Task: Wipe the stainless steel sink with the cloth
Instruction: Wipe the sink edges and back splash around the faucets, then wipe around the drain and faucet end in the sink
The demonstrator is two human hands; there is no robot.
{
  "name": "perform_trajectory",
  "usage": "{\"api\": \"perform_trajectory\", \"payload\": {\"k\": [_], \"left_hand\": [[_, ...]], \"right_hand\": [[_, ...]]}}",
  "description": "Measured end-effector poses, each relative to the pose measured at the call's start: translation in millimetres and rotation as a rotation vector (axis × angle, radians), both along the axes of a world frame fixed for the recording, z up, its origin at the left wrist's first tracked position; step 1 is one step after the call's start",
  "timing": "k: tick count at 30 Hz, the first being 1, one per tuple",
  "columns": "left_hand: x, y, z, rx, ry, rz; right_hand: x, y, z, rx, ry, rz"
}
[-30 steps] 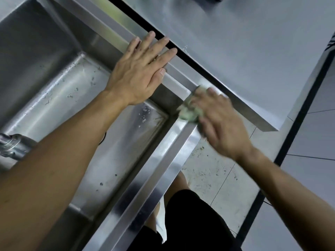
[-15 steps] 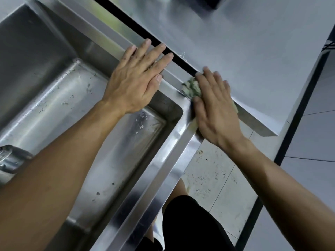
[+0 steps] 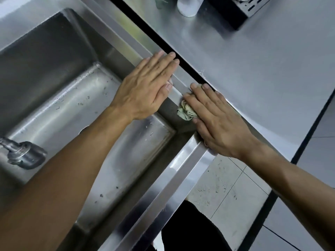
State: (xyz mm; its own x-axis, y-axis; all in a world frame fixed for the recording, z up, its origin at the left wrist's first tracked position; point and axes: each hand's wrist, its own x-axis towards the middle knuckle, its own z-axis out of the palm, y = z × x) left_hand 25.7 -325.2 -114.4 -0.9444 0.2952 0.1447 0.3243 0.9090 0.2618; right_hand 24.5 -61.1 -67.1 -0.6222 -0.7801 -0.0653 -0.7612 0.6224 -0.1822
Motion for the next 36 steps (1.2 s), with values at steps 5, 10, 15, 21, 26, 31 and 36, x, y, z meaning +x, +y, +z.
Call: {"api": "perform_trajectory", "payload": {"k": [5,10,15,21,26,31,36], "left_hand": [[10.4,-7.1,-5.1,0.045,0.006,0.082],[56.2,-7.7,-22.1,0.257,-0.133,0.41],[131.8,-15.5,-33.3,0.249,-0.358,0.525],[219.2,-49.8,9.5,0.243,-0.385,0.88],[275.5,-103.9,61.4,0.23,-0.26,1.316],[259.4,-178.7,63.2,0.044,-0.063,1.147],[193.3,-222.3,54.9,-0.326,-0.193,0.718]], "right_hand": [[-45.7,-43.3,-10.9,-0.031,0.031,0.135],[-85.6,-92.5,-15.2,-0.101,0.001,0.275],[-109.4,-163.3,-7.8,-0.102,-0.028,0.544],[-48.7,-249.8,2.0,-0.193,-0.125,0.912],[-21.4,-268.8,12.8,-0.207,-0.279,0.98],[-8.1,-268.1,6.7,-0.174,-0.329,0.987],[6.9,-276.6,-11.2,-0.124,-0.347,0.939]]}}
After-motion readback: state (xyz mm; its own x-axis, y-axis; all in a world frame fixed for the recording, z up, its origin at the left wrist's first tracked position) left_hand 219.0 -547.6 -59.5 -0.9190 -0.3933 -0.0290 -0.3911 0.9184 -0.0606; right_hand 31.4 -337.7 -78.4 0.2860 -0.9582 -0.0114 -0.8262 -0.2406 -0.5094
